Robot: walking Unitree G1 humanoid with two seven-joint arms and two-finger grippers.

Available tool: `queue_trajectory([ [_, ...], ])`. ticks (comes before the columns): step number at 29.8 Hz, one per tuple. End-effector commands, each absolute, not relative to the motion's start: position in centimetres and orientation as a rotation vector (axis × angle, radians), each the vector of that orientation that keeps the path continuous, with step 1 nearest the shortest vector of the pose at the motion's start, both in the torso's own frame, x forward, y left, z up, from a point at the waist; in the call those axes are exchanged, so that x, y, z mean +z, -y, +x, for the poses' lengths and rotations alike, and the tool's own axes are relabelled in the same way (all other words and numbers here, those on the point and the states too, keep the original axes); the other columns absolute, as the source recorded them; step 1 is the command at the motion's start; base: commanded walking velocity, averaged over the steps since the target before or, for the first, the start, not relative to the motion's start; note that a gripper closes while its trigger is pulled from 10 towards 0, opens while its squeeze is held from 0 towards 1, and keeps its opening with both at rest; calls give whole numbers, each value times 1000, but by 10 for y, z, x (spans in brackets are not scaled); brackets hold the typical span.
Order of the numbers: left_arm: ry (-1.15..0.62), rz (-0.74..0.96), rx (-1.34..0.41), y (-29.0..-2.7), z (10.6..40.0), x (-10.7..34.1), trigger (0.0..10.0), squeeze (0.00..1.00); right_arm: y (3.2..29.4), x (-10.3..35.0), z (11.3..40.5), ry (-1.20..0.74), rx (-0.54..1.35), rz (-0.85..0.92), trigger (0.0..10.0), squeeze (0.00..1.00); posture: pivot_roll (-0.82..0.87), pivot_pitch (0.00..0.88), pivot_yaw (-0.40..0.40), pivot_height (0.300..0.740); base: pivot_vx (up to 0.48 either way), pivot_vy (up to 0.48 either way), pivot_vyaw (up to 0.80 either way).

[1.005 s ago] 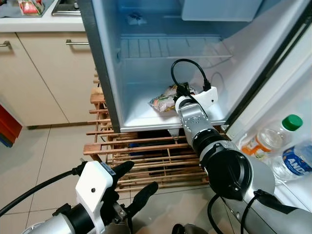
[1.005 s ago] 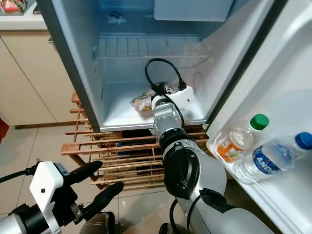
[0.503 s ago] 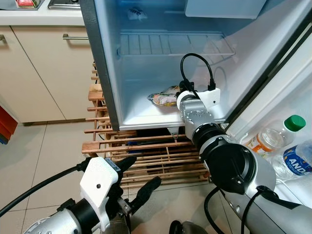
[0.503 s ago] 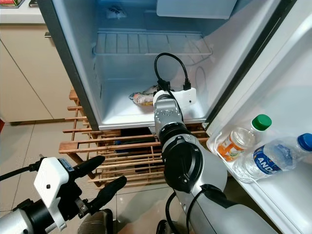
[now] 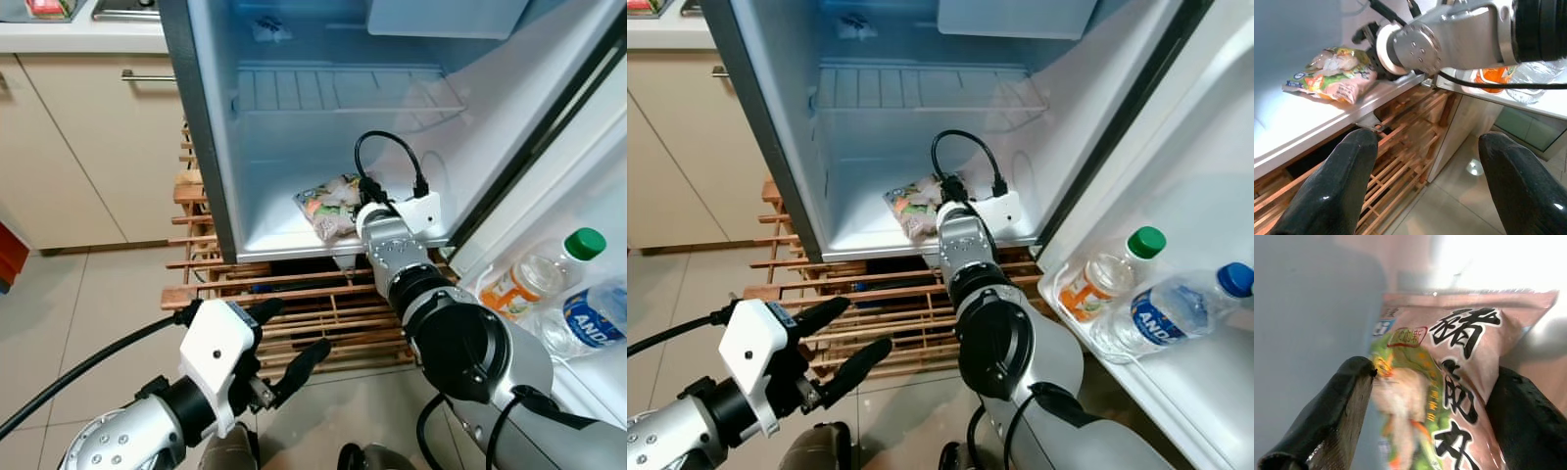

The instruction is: Restocking fridge

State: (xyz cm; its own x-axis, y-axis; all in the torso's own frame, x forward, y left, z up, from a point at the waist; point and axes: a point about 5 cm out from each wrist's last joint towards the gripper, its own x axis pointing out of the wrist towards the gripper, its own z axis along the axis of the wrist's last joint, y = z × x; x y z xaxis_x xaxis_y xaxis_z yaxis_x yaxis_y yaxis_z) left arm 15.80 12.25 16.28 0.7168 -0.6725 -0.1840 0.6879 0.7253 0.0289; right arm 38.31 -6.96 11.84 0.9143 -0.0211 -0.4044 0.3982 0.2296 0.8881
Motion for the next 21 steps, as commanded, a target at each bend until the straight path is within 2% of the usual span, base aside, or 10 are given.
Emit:
queue_trajectory([
  [1,-163,101,-763,-122,160,161,10000,0,24,99,360,-447,-244,1313,10000,1000,240,118,-92,740,0,0,0],
  [6,-156,108,-769,-122,164,160,10000,0,17,104,361,-433,-186,1305,10000,1000,226,108,-87,740,0,0,0],
  [12,-135,133,-774,-122,175,159,10000,0,16,116,367,-400,-114,1236,10000,1000,211,84,-82,740,0,0,0],
  [14,-130,139,-772,-123,177,159,10000,0,17,115,367,-392,-95,1163,10000,1000,206,77,-80,740,0,0,0],
  [15,-127,142,-772,-123,178,159,10000,0,18,114,367,-386,-86,1123,10000,690,205,74,-78,740,0,0,0],
  [16,-125,144,-772,-123,179,159,10000,0,19,113,366,-382,-80,1098,10000,690,204,73,-77,740,0,0,0],
  [17,-122,148,-773,-123,180,159,10000,0,21,111,366,-380,-77,1064,10000,0,204,69,-75,740,0,0,0],
  [21,-115,165,-773,-124,184,158,10000,0,32,104,365,-365,-72,951,10000,0,199,58,-69,740,0,0,0],
])
